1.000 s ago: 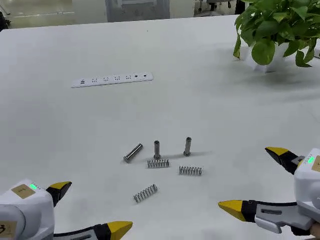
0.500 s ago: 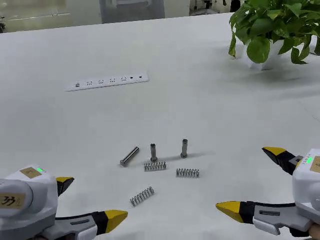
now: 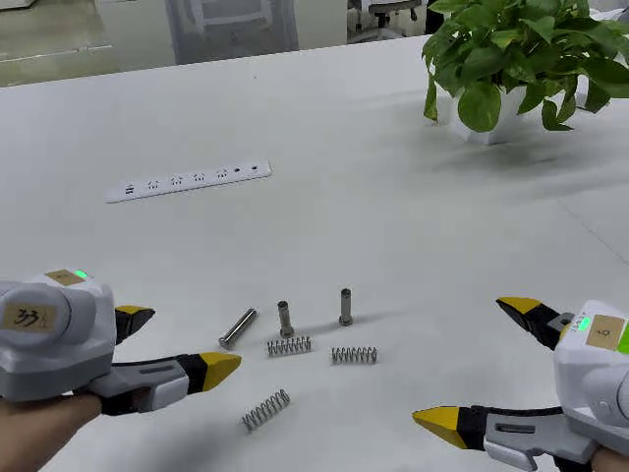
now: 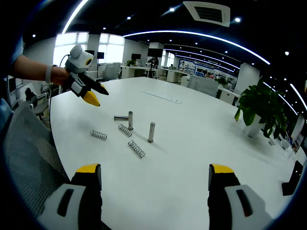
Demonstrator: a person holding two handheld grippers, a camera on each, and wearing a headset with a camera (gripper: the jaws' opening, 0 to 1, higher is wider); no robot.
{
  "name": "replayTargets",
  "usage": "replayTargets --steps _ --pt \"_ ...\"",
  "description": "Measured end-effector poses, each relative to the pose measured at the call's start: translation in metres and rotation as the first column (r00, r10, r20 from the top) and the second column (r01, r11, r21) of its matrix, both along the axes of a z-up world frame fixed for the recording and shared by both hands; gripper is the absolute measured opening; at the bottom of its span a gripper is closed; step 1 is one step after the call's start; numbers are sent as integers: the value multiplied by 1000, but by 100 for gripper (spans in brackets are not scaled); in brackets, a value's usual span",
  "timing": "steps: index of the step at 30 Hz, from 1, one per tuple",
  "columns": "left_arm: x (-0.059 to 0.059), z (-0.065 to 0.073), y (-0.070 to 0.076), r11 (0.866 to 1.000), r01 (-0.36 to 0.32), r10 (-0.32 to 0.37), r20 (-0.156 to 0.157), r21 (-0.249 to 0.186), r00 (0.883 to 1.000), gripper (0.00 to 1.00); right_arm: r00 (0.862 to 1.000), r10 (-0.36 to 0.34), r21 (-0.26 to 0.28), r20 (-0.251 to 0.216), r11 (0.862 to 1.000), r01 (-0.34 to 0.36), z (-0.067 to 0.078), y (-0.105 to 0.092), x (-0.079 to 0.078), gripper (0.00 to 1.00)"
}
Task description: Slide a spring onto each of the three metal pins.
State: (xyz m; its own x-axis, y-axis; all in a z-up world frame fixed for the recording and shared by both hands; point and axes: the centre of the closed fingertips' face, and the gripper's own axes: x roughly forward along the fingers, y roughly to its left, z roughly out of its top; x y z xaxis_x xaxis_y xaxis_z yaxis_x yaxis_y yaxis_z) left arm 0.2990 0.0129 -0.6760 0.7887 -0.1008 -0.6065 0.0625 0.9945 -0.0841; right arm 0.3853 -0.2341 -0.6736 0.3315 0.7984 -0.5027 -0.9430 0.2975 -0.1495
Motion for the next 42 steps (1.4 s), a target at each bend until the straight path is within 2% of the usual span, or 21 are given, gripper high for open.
replayTargets --steps 3,4,7,10,15,19,23,25,26,30,34,35,38,42 --pt "6 -4 0 1000 10 -10 -23 2 1000 73 1000 3 0 -2 1000 -3 0 1 -1 93" --pt "8 -4 -5 1000 21 -21 -32 7 999 69 1000 6 0 -2 1000 -6 0 1 -2 93" --pt "12 -7 -3 999 45 -44 -62 20 997 62 1000 11 1 -2 1000 -11 0 1 -2 92" --pt "19 -10 2 998 53 -52 -71 21 996 59 1000 14 4 0 1000 -14 0 2 -2 91" --pt "30 -13 -3 999 51 -51 -83 -2 995 51 1000 23 5 1 1000 -23 0 2 -4 90" --pt "36 -19 -10 998 63 -62 -111 2 992 46 1000 24 6 1 1000 -24 1 3 -5 90" --pt "46 -32 -9 997 76 -76 -155 -7 985 40 1000 19 15 -3 1000 -19 2 3 -4 89" --pt "51 -35 -8 997 83 -81 -169 1 982 37 1000 18 18 -6 1000 -18 3 2 -4 89" --pt "52 -36 -9 996 87 -85 -185 4 979 36 1000 16 21 -12 1000 -16 3 2 -4 89" --pt "62 -41 -4 995 104 -104 -211 -8 972 33 1000 10 37 -23 999 -9 4 2 -3 87" --pt "64 -42 -5 994 110 -109 -234 -9 966 27 1000 0 45 -24 999 1 5 1 0 87" --pt "64 -43 -6 994 112 -111 -237 -10 965 27 1000 -2 45 -24 999 3 5 0 0 87" --pt "63 -52 -3 992 127 -121 -273 6 954 27 1000 -6 49 -25 999 8 6 0 1 86" --pt "65 -56 -1 991 134 -126 -294 5 948 26 1000 -7 50 -27 999 8 6 0 1 85"
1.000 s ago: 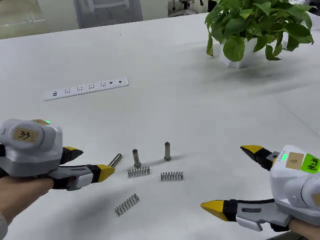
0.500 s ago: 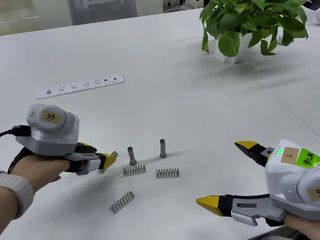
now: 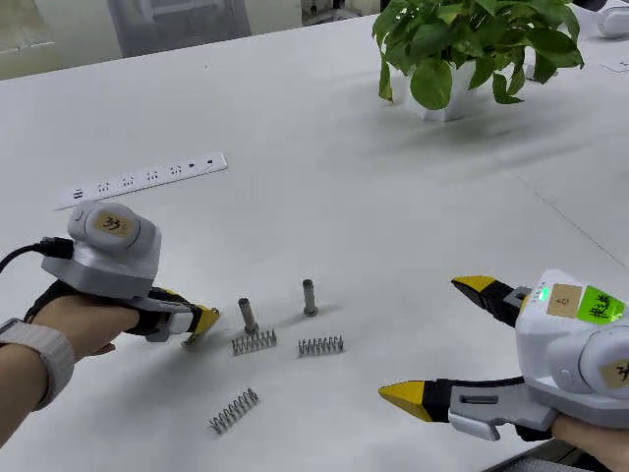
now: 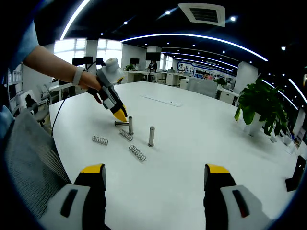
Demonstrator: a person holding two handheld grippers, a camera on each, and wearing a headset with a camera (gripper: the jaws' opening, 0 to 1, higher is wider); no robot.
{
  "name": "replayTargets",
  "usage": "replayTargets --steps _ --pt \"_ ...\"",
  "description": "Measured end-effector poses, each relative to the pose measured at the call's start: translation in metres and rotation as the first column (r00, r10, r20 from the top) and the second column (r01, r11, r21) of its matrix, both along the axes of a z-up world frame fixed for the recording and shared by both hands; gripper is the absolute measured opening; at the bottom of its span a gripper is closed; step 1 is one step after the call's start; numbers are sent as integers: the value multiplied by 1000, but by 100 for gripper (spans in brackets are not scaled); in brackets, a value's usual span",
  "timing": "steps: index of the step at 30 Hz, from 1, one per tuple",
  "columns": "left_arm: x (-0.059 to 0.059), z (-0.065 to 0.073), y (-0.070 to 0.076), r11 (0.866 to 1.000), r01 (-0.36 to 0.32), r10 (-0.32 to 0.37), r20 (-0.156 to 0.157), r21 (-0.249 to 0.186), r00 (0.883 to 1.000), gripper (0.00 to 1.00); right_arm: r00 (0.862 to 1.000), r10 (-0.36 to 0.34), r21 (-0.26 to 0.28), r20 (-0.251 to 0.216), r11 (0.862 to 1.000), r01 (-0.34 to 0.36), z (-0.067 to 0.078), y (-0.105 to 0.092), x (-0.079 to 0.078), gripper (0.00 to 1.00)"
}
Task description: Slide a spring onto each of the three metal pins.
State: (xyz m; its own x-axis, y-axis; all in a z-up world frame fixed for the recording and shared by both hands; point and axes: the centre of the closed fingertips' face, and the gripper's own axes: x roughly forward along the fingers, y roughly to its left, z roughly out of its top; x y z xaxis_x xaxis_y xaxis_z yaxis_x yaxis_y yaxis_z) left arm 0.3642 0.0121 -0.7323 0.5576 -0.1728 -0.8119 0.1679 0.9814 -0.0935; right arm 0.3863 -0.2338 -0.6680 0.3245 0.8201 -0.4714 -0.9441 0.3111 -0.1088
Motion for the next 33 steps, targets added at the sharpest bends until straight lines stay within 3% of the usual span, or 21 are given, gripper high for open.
replayTargets --steps 7,13,15,16,19,25,27,28,31,33 --pt "0 -9 -6 1000 20 -19 -49 14 999 20 1000 4 -6 -6 1000 -4 -2 0 -1 85" --pt "5 -14 -7 999 29 -27 -73 28 997 20 1000 2 -5 -14 1000 -2 -2 1 -1 84" --pt "7 -17 -8 998 43 -39 -79 53 996 20 1000 2 -6 -13 1000 -2 -2 1 -1 84" --pt "6 -15 -7 994 61 -53 -83 91 995 18 1000 1 -7 -14 1000 -1 -3 0 -1 84" --pt "8 -16 -7 993 69 -59 -96 98 994 19 1000 0 -7 -16 1000 0 -4 0 0 84" --pt "10 -17 -1 981 104 -84 -126 163 988 15 1000 0 -7 -18 1000 0 -4 0 0 84" --pt "9 -19 1 980 106 -81 -146 168 986 15 1000 3 -10 -22 1000 -3 -6 0 0 84" --pt "8 -19 2 971 143 -112 -163 190 980 14 1000 4 -12 -23 1000 -5 -6 0 -1 84" --pt "12 -22 1 965 157 -116 -197 209 973 10 1000 8 -14 -19 1000 -8 -6 1 -1 84" --pt "11 -22 0 966 151 -106 -209 210 972 10 1000 8 -14 -21 1000 -9 -6 1 -2 84"
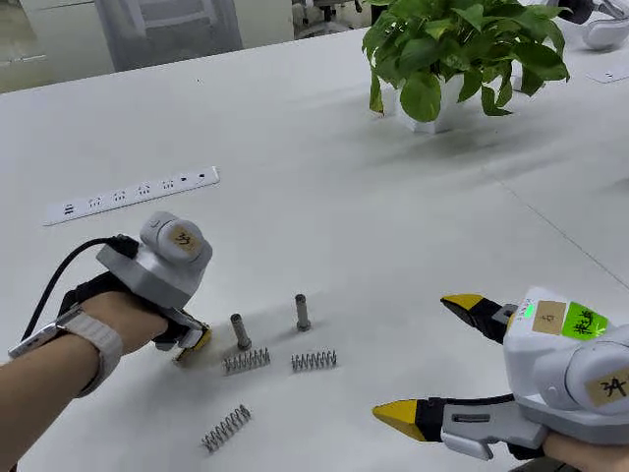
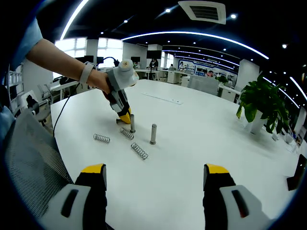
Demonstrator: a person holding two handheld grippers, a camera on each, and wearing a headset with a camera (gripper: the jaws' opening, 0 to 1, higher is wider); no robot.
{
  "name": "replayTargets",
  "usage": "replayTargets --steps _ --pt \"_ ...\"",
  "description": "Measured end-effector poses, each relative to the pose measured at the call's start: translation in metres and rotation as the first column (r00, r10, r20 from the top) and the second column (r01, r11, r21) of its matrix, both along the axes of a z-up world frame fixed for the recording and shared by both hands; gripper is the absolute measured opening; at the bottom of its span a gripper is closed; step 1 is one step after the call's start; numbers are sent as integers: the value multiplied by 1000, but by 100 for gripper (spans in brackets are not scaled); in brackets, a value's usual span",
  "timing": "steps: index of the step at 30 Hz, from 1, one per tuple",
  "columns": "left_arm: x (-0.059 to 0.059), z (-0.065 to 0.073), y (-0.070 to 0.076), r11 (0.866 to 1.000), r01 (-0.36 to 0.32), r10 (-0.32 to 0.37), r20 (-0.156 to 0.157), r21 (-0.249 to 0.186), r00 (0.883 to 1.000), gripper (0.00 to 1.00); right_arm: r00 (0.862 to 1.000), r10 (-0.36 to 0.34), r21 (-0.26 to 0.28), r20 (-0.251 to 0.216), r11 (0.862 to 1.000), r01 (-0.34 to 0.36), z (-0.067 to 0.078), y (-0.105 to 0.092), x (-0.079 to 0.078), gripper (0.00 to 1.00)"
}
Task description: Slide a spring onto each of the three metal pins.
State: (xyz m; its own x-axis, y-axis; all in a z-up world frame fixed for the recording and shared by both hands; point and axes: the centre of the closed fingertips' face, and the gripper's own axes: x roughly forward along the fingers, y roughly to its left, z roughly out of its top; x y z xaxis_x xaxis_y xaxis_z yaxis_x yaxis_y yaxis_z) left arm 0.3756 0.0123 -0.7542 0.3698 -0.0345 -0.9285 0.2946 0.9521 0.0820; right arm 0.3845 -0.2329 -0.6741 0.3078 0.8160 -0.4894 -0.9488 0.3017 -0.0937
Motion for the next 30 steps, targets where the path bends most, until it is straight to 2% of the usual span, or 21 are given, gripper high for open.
replayTargets --steps 4,10,17,24,30 --pt "-5 1 -2 998 -57 57 -14 -27 998 9 1000 8 -7 3 1000 -8 -1 1 -2 84" --pt "-8 1 -6 999 -48 48 -4 -19 999 8 1000 20 -16 7 1000 -20 -1 2 -5 84" --pt "-11 5 -7 995 -78 81 38 -63 996 8 1000 15 -35 26 999 -14 -3 0 -2 84" --pt "-12 5 -4 992 -82 87 55 -94 995 8 999 25 -41 23 999 -24 -5 0 -3 84" --pt "-11 16 -1 986 -102 114 94 -128 989 8 1000 23 -38 16 999 -22 -5 0 -4 85"
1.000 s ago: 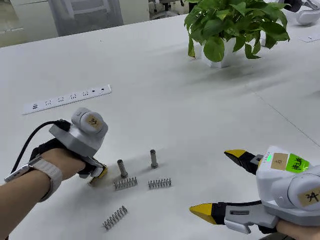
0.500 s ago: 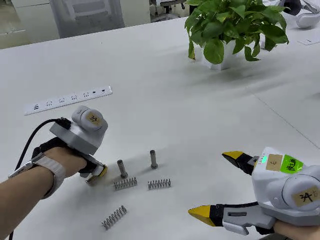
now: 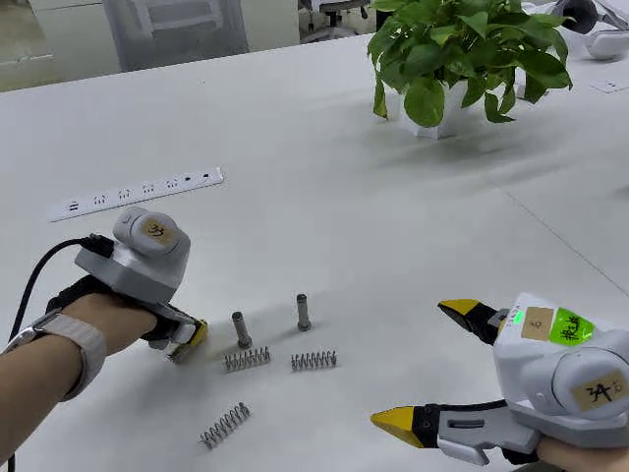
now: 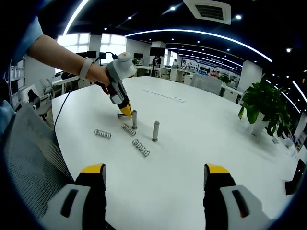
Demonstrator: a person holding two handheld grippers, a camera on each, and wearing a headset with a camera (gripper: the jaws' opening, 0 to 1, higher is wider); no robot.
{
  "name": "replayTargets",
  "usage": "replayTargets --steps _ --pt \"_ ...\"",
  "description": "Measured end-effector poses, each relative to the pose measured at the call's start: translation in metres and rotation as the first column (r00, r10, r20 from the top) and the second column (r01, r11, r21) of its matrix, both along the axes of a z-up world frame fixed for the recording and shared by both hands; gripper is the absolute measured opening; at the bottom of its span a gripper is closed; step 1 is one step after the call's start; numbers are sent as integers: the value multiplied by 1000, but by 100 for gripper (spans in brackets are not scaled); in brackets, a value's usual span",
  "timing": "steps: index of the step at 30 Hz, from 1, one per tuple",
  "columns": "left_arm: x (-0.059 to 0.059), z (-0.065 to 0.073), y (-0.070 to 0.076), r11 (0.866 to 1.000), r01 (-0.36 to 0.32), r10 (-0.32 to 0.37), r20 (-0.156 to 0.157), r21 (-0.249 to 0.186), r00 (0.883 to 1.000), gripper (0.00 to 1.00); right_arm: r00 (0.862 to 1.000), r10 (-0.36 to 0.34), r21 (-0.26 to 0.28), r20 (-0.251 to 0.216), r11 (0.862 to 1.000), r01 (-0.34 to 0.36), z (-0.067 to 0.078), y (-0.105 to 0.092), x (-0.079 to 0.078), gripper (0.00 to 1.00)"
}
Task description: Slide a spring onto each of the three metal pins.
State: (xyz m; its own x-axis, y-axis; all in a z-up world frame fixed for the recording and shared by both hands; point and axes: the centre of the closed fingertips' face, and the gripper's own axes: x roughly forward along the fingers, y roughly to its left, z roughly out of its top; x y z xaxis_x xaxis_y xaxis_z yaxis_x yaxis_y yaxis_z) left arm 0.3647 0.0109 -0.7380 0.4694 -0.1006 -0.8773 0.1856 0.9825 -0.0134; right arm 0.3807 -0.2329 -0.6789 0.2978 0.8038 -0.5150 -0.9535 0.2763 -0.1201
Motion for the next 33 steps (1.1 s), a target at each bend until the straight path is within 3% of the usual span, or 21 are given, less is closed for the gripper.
replayTargets --steps 9,15,33 --pt "2 15 11 1000 -7 8 72 -6 997 8 1000 6 -2 -4 1000 -6 -1 1 -2 85" --pt "-9 22 11 1000 -16 16 101 -7 995 8 1000 6 4 -7 1000 -6 1 2 -4 86" --pt "-28 28 12 1000 -28 29 122 -11 992 8 1000 29 -12 -2 1000 -29 -2 3 -7 86"
